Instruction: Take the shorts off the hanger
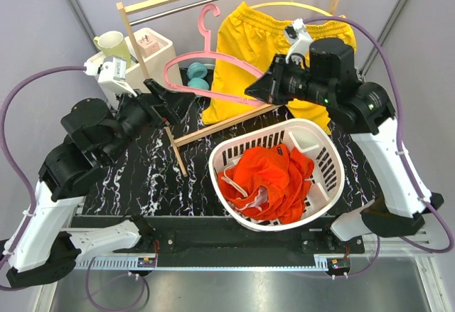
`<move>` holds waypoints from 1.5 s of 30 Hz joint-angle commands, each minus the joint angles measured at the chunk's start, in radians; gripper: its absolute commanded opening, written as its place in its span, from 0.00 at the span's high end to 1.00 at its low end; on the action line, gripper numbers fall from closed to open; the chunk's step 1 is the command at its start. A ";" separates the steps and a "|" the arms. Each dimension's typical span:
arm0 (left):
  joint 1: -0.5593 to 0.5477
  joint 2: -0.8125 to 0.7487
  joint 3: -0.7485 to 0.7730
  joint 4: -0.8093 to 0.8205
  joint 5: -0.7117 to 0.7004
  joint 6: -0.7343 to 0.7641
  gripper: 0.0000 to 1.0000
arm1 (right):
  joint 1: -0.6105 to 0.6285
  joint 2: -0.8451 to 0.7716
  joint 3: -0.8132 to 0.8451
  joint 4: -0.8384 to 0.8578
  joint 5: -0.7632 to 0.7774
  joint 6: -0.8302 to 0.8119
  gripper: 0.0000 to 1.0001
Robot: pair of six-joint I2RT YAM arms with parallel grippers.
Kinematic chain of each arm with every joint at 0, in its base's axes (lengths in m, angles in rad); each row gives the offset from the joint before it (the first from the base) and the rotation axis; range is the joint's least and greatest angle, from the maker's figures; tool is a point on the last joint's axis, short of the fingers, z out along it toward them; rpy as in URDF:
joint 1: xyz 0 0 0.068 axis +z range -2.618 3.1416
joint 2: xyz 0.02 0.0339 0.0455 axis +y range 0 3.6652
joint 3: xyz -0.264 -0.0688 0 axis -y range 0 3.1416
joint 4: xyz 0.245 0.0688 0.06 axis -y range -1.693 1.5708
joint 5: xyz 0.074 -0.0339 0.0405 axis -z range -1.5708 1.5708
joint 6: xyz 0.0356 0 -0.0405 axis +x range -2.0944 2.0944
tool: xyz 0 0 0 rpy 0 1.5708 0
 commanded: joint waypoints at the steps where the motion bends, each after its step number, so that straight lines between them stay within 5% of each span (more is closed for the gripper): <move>1: 0.004 0.022 0.047 0.018 -0.016 0.020 0.04 | -0.007 0.075 0.132 0.027 -0.023 -0.025 1.00; 11: 0.006 0.031 0.075 -0.010 -0.048 0.047 0.01 | -0.033 0.242 0.403 -0.014 -0.069 -0.033 1.00; 45: 0.029 0.085 0.089 -0.005 -0.040 0.049 0.01 | -0.031 0.103 0.252 -0.025 -0.153 -0.017 1.00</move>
